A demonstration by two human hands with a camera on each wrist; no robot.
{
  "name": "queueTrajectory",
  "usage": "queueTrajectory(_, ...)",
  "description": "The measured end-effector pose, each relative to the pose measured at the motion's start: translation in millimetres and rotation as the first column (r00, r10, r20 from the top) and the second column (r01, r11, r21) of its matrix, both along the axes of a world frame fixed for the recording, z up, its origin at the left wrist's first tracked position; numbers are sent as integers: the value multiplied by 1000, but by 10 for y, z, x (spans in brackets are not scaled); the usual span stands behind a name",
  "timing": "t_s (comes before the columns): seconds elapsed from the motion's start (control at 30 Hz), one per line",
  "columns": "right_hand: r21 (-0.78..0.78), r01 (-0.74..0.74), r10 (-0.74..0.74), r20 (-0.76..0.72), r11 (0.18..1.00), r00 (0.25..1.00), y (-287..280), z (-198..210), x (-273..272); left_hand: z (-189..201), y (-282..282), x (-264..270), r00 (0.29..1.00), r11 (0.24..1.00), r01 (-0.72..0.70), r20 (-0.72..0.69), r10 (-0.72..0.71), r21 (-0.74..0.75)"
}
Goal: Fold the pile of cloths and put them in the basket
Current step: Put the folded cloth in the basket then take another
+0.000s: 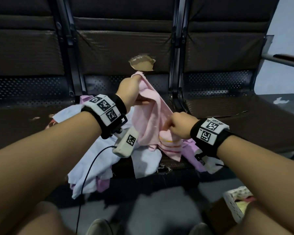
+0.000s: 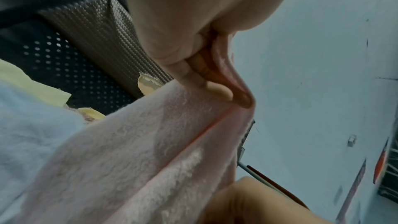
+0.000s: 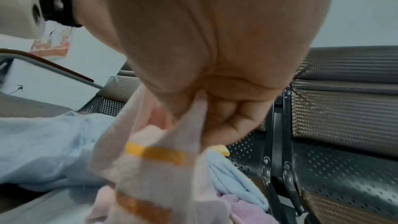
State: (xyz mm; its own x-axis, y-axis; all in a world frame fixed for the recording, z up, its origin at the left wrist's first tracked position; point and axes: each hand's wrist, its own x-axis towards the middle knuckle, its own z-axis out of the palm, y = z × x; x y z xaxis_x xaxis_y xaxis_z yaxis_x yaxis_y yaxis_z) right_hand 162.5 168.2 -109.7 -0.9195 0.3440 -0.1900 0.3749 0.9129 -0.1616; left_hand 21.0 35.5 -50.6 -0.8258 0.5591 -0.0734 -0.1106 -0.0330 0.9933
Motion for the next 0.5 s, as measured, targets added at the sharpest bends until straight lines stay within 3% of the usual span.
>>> queueTrajectory(0.07, 97, 102, -104, 13, 990, 995, 33, -11, -21, 17, -11, 41, 999, 998, 0, 33, -2, 57)
queueTrajectory(0.13, 186, 246, -229, -106, 951, 968, 64, 59, -27, 36, -33, 67, 998, 995, 15, 54, -21, 103)
queueTrajectory(0.2, 106, 299, -260, -280, 948, 924, 48, 138, -29, 53, -62, 82, 997, 991, 29, 72, -39, 134)
queueTrajectory(0.27, -51, 203, -207, -349, 978, 914, -56, 175, -39, 60, -86, 91, 994, 988, 41, 93, -55, 148)
queueTrajectory(0.4, -319, 39, -117, -231, 947, 966, -303, 46, -53, 47, -120, 109, 987, 985, 53, 143, -77, 163)
queueTrajectory(0.5, -316, 22, -96, -222, 948, 970, -320, -57, -80, 35, -149, 93, 983, 985, 70, 155, -95, 159)
